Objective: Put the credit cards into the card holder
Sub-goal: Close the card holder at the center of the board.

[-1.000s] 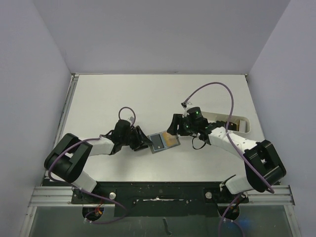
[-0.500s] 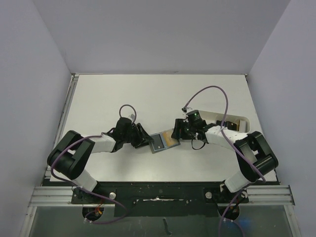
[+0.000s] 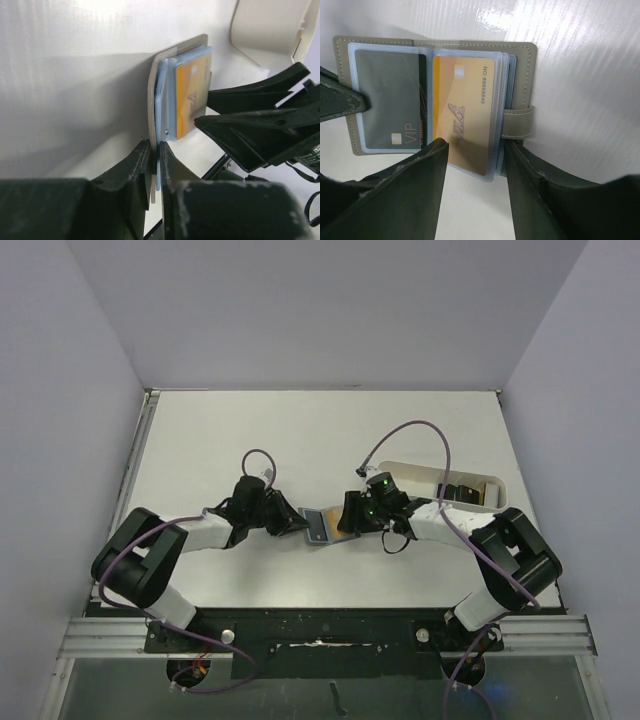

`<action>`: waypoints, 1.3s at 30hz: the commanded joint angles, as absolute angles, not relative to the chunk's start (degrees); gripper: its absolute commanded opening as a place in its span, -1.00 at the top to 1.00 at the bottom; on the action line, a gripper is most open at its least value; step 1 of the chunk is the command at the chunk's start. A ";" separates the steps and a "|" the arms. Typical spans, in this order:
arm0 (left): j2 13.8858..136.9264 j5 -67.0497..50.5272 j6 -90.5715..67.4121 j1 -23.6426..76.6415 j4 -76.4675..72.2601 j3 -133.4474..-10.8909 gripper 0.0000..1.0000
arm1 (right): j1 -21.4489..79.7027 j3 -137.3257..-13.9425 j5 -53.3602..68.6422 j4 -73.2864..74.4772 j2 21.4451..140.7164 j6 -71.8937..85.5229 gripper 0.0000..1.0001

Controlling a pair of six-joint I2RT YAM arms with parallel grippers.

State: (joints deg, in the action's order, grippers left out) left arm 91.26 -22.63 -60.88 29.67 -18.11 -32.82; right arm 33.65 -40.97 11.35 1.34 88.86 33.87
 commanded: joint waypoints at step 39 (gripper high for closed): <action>81.19 -36.95 -26.19 16.07 25.28 -45.46 1.00 | 50.56 -43.14 17.32 -6.57 90.33 -16.32 -0.02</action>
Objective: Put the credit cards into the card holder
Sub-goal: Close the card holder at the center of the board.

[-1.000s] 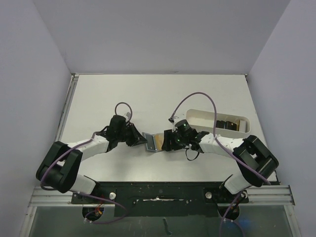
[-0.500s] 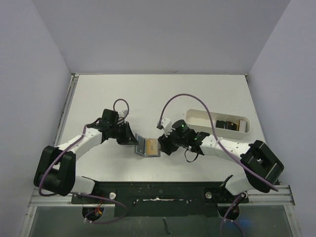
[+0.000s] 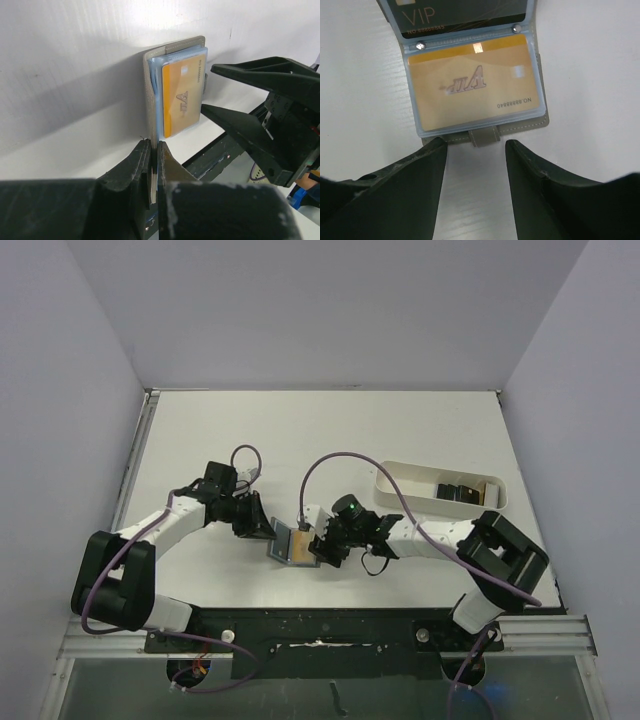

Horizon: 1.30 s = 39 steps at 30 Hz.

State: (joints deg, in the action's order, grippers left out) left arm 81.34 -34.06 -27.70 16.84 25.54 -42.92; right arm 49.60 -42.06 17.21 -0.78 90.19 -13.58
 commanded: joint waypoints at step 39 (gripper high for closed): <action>81.05 -21.83 -27.24 12.71 32.21 -48.74 1.00 | 52.65 -28.90 15.94 -38.66 88.95 -9.31 0.78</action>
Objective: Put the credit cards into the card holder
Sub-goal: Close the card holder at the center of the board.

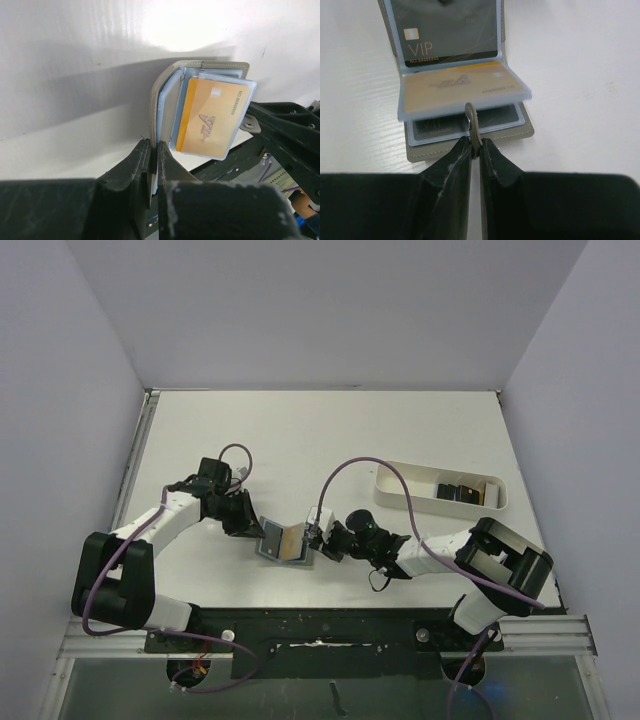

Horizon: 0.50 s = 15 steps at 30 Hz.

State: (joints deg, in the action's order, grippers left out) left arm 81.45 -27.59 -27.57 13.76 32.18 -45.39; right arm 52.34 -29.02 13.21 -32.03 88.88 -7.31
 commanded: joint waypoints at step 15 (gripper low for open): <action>80.03 -42.62 -39.91 13.67 10.74 -38.60 0.53 | 51.59 -30.68 22.32 -40.00 92.60 -19.51 0.70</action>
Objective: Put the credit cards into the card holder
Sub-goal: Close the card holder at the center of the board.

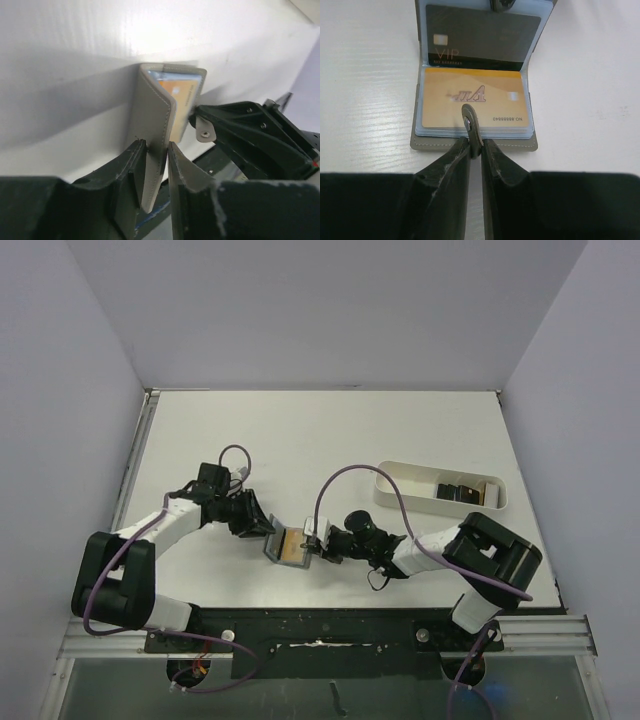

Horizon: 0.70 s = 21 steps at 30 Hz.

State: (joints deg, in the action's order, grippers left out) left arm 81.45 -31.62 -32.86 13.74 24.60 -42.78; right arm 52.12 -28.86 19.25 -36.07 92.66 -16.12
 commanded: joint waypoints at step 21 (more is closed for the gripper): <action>89.06 -27.19 -47.72 24.57 0.00 -36.15 0.58 | 50.98 -24.07 26.03 -49.85 92.00 -23.54 0.65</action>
